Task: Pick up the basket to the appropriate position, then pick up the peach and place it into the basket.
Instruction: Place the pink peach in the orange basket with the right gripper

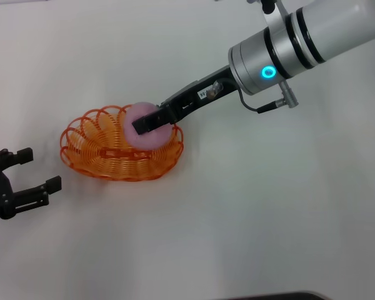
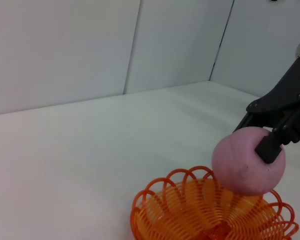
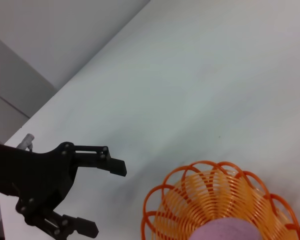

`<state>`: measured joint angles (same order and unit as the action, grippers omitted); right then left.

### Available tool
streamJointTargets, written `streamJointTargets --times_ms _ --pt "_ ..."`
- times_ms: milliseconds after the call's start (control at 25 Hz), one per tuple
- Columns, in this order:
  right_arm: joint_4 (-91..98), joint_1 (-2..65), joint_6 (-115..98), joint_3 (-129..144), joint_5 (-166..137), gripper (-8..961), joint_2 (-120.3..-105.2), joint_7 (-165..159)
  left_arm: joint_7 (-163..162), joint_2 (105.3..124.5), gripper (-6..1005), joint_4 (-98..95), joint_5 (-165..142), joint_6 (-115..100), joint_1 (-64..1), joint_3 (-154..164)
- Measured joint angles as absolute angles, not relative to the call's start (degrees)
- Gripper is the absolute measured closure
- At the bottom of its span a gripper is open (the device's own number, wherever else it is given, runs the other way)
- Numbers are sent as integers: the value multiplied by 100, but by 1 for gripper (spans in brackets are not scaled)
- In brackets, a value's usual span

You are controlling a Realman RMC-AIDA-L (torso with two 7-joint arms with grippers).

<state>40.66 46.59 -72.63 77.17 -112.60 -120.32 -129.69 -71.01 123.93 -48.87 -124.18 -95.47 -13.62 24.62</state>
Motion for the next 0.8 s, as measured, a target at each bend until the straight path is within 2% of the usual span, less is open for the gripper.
streamJointTargets --times_ms 200,320,720,800 --pt "3949 4640 -7230 7666 -10968 456 -12012 -12704 -7095 12393 111 -4836 -12418 -9543 -1397 2456" --pt "3939 4619 -7226 7641 -10944 250 -11998 -12681 -7061 12393 112 -4811 -12419 -9536 -1407 2451" --pt "3912 4590 -7195 7636 -10940 31 -12003 -12648 -7052 12388 111 -4798 -12419 -9513 -1428 2443" --pt "3909 4543 -7211 7594 -10924 19 -11999 -12539 -7050 12386 112 -4798 -12419 -9499 -1433 2443"
